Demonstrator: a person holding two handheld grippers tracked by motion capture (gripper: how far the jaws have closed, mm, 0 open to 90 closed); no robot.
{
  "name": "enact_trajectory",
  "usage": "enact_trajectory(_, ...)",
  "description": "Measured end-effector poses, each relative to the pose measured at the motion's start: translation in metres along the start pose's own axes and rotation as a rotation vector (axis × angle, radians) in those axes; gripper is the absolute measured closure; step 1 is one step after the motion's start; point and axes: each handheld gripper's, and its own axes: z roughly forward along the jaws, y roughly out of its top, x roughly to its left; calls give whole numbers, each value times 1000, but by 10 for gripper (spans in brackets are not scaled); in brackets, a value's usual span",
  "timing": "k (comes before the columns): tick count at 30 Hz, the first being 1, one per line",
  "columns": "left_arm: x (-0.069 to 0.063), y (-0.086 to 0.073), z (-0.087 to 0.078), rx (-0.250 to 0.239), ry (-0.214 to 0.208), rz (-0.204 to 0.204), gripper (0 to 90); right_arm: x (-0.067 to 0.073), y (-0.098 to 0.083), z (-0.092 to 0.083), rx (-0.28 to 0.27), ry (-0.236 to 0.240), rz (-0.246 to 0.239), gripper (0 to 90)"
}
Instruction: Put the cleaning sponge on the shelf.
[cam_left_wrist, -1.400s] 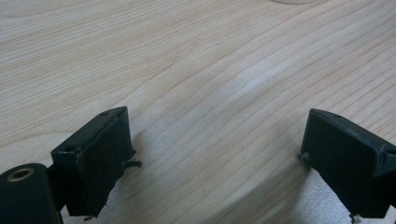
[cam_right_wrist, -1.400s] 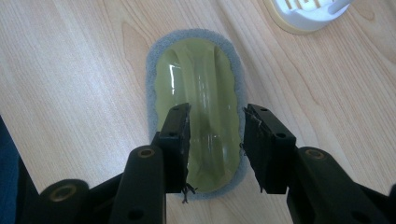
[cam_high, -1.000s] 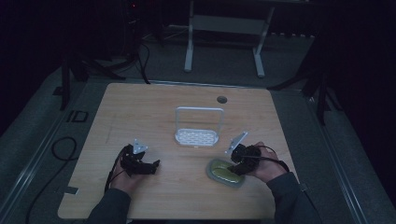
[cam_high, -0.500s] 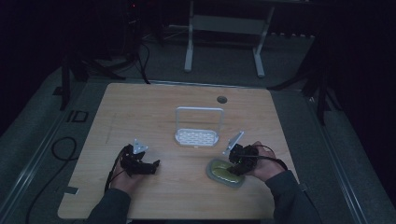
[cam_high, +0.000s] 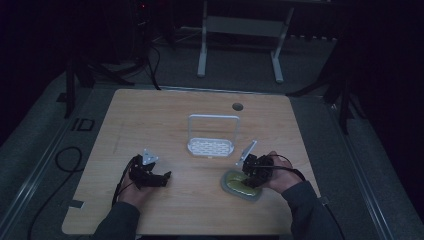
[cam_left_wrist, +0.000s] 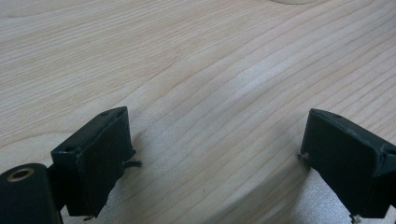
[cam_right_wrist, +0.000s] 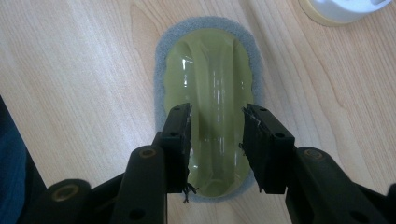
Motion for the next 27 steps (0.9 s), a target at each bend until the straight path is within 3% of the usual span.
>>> enact_trajectory(27,0,0,0,-1,0,-1,87,-5,11,10,84,24,-29,630)
